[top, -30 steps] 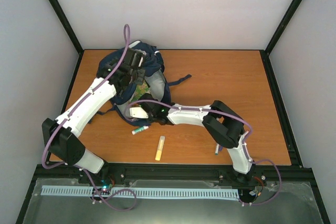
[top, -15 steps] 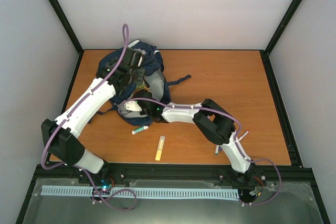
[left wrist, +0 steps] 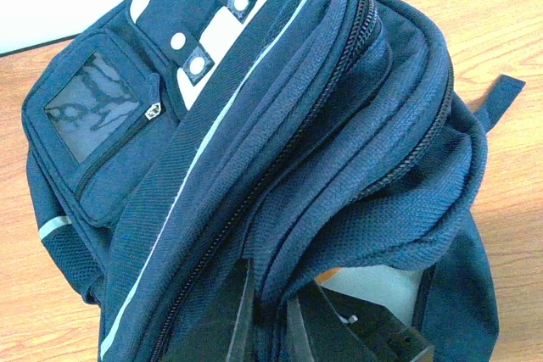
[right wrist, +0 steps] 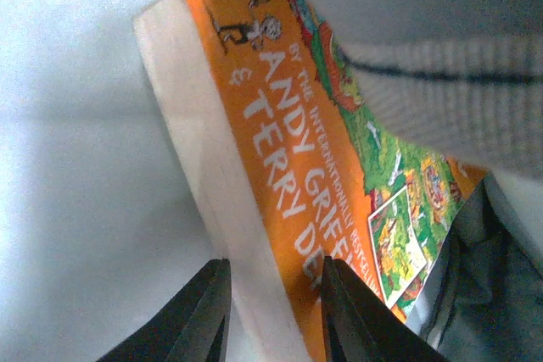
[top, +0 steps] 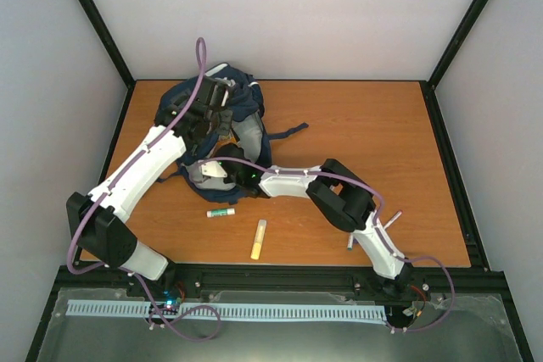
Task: Pack the student bag
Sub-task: Place the book in the student bag, then adjust the student bag at the center of the board.
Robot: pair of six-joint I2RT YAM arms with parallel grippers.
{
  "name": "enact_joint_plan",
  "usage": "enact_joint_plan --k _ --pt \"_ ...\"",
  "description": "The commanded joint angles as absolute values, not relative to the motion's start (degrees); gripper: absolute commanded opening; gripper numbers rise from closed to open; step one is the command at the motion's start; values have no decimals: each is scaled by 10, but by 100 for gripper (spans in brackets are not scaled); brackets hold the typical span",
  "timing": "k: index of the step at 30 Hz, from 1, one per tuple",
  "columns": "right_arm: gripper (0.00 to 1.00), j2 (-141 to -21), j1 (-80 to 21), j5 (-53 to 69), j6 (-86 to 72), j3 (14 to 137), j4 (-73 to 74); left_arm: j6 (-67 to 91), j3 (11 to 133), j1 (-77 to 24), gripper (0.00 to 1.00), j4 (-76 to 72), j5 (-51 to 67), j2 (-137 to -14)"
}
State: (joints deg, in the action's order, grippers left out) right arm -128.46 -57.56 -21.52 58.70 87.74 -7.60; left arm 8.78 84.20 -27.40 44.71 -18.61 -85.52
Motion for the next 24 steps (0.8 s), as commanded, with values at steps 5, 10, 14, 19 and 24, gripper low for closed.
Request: enact_joint_plan --k 5,10,14,19,24 --pt "42 -1193 -555 -212 498 815 -11 101 856 -272 3 423 -188 -826" --pt "51 -1135 -554 -173 434 776 78 102 859 -272 7 429 -189 -837" --pt "55 -1071 -542 -133 383 726 120 105 858 -272 11 428 -176 -835" --pt "57 -995 -489 -30 292 704 200 104 860 -272 13 431 -152 -854" --pt "56 -945 -429 25 255 677 210 108 856 -275 16 427 -130 -867"
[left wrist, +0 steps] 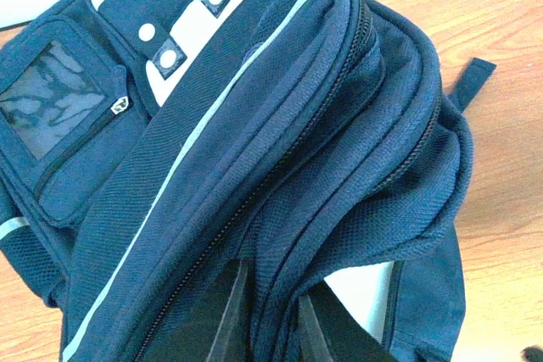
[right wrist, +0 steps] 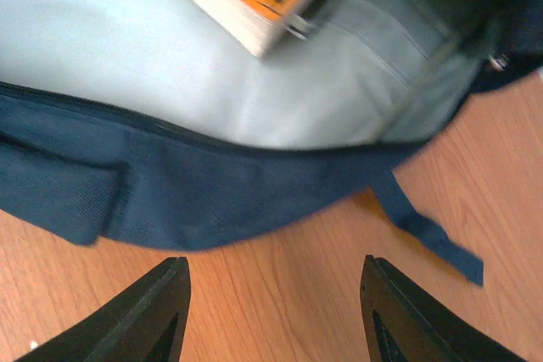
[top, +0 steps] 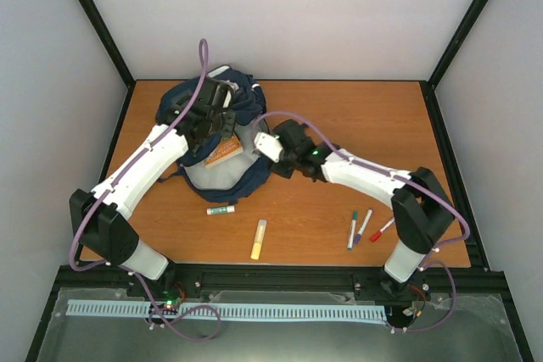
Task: Pack the student bag
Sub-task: Adjust the student bag at the center of the board.
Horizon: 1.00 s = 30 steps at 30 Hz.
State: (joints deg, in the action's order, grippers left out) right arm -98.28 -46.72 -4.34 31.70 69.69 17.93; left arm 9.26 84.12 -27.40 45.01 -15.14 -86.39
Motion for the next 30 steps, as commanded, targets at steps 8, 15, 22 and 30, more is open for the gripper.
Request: enact_joint_plan --k 8,15,22,30 --pt "66 -979 -267 204 159 767 259 129 863 -285 59 448 -61 -913" --pt "75 -1163 -182 442 105 961 395 174 844 -285 68 437 -1 -870" --pt "76 -1272 -169 508 60 1081 430 195 755 -270 89 393 21 -766" --pt "73 -1372 -175 544 -4 1145 432 318 653 -182 90 379 -38 -742"
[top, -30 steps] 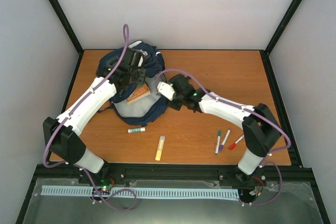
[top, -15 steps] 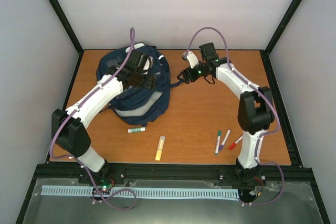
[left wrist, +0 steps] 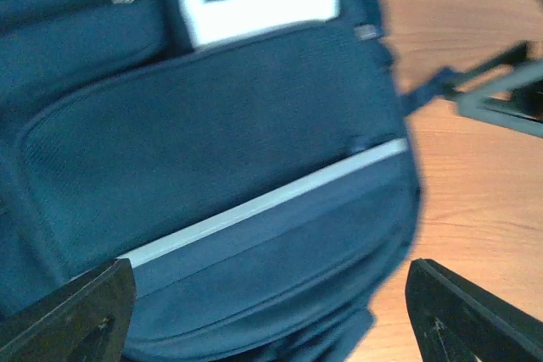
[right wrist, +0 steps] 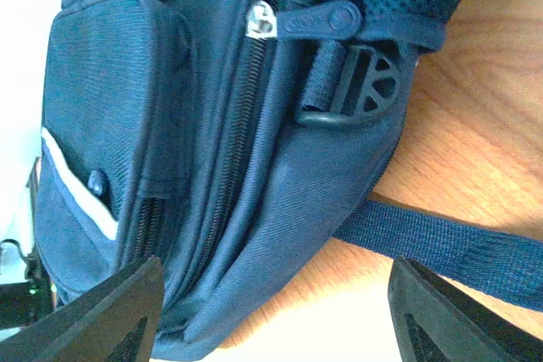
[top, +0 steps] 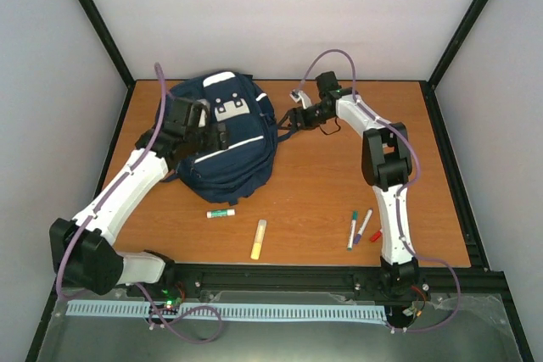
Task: Pack the student bag
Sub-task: Adjust the student bag at the center of the board.
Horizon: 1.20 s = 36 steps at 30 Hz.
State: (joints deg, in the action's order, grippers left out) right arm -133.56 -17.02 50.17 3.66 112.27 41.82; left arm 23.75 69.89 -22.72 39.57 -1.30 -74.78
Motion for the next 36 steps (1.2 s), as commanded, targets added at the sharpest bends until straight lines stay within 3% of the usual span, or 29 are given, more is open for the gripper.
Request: enact_joint_plan --k 1,6,11,17,28,36 --pt "72 -1379 -176 543 -8 1148 432 334 639 -166 90 375 -46 -737" --pt "71 -1398 -189 533 -17 1151 433 388 578 -75 90 346 -29 -724" --pt "70 -1411 -197 547 -20 1148 433 401 540 -47 89 311 -5 -751" --pt "56 -1421 -198 576 -25 1138 426 391 521 -46 87 239 14 -809" --pt "42 -1412 -196 608 -13 1094 426 371 615 -51 77 222 129 -939" --pt "30 -1393 -190 619 -5 1049 423 364 660 -104 74 214 146 -988"
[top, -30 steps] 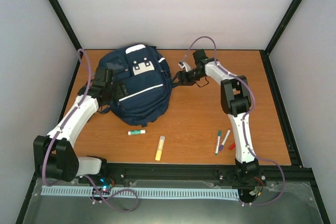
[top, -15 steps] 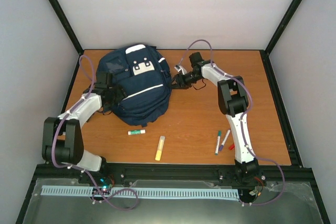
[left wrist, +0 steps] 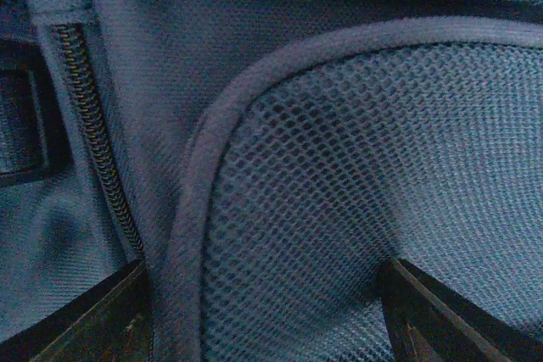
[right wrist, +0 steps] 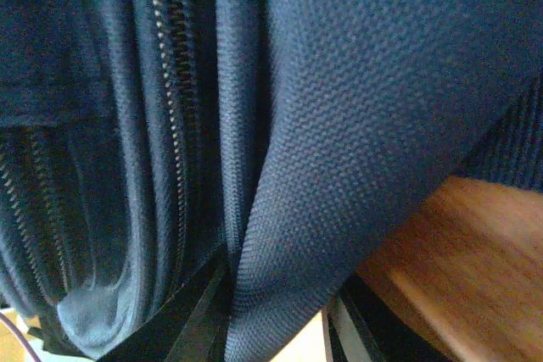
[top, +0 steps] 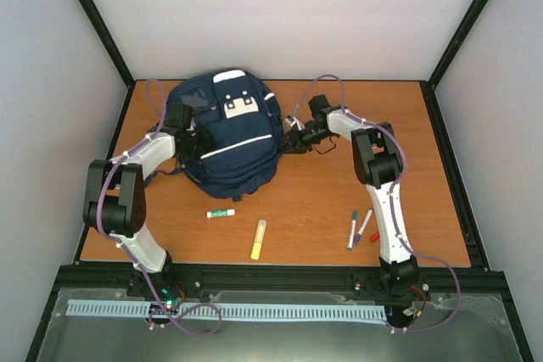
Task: Pack the student bag
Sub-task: Adjust the student bag at the center of the board.
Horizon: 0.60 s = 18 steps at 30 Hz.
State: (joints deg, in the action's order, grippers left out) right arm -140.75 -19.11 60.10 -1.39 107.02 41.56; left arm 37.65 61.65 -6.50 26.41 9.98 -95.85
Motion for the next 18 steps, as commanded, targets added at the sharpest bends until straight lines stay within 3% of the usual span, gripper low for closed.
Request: enact_joint_plan --k 1,18 --pt "27 -1389 -189 621 -3 1044 425 364 665 -112 73 212 148 -996" --pt "24 -1237 -54 613 146 835 514 372 721 -301 69 218 132 -1021"
